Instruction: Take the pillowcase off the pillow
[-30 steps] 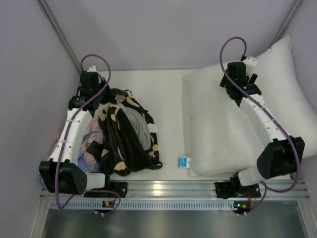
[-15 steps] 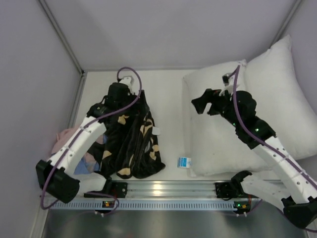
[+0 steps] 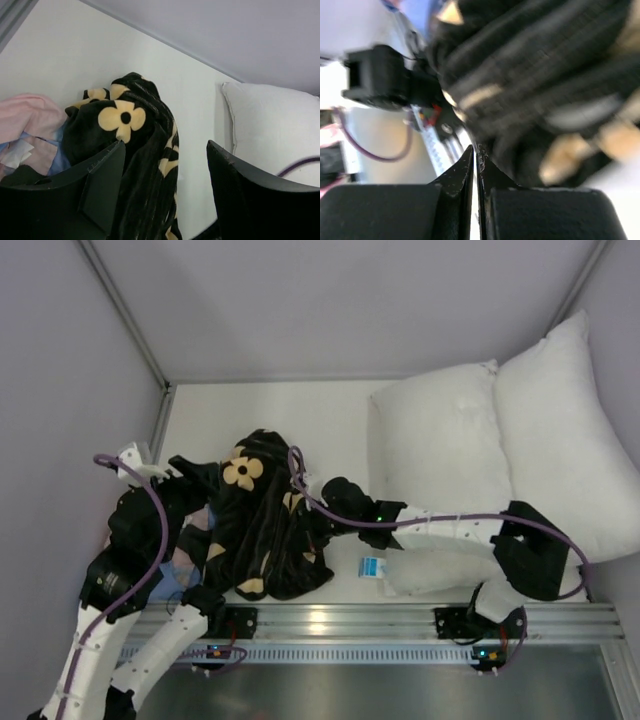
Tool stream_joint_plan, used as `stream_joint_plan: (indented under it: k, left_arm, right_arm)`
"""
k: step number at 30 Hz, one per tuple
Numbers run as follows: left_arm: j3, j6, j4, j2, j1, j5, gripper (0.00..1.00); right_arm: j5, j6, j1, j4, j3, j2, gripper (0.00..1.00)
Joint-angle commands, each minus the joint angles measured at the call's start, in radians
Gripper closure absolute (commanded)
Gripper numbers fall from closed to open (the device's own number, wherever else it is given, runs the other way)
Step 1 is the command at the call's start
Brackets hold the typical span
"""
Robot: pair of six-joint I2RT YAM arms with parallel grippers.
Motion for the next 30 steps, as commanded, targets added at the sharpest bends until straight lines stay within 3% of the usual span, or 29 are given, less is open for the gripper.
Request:
stream_joint_plan:
  k: [1, 5, 11, 14, 16, 24, 30]
  left_arm:
    - [-0.062, -0.068, -0.014, -0.091, -0.001, 0.029, 0.3]
    - [-0.083, -0.074, -0.016, -0.103, 0.001, 0.068, 0.3]
    - [-0.111, -0.103, -0.014, -0.093, -0.001, 0.119, 0.29]
    - [-0.116, -0.102, -0.016, -0.08, -0.001, 0.131, 0.28]
    - [-0.119, -0.099, -0.016, -0.079, -0.001, 0.138, 0.28]
    - [-0.131, -0.119, -0.013, -0.076, -0.001, 0.139, 0.27]
    - [-0.125, -0.114, -0.014, -0.08, -0.001, 0.138, 0.27]
  right_arm:
    - [-0.152, 0.113, 0.03, 0.304, 0.107, 0.179, 1.0]
    - [-0.149, 0.118, 0.039, 0.289, 0.219, 0.312, 1.0]
    - [0.041, 0.009, 0.035, 0.027, 0.449, 0.491, 1.0]
    - [0.289, -0.023, 0.03, -0.119, 0.454, 0.507, 1.0]
    - [0.349, -0.031, 0.018, -0.19, 0.446, 0.515, 1.0]
    - [0.432, -0.028, -0.135, -0.326, 0.402, 0.534, 1.0]
    - [0.595, -0.098, -0.238, -0.518, 0.52, 0.555, 0.94]
